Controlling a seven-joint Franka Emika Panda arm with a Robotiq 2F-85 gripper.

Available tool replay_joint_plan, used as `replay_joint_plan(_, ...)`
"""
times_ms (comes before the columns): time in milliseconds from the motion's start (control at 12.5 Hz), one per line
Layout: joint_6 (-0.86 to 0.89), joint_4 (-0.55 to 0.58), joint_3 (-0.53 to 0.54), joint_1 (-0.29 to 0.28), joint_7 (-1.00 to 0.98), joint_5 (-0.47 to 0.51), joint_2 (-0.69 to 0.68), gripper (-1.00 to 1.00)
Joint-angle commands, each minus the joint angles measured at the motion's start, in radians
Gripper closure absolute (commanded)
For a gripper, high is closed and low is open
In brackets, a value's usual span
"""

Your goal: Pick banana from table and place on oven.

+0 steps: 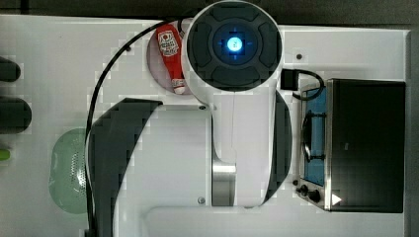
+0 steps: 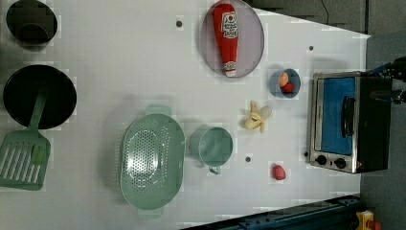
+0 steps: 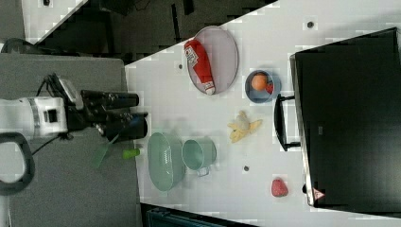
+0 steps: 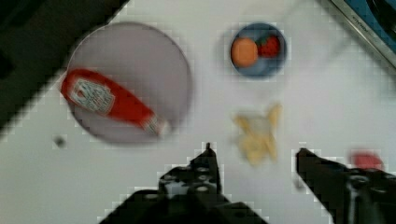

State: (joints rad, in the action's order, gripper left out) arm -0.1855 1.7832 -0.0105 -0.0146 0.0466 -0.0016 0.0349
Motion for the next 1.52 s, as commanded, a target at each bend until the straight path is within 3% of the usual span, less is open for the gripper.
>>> replay_joint_plan(80, 0.217, 0.320, -0.026, 0.025, 0.037, 0.007, 0.544, -0.59)
replay_joint_plan(240, 0.217, 0.321, -0.026, 0.025, 0.037, 0.007, 0.544, -0.99)
replay_joint_plan(720, 0.160, 0.362, -0.024, 0.025, 0.037, 0.007, 0.466, -1.00)
replay_joint_plan(1520, -0.418, 0.581, -0.031, 0.029, 0.037, 0.007, 0.103, -1.00)
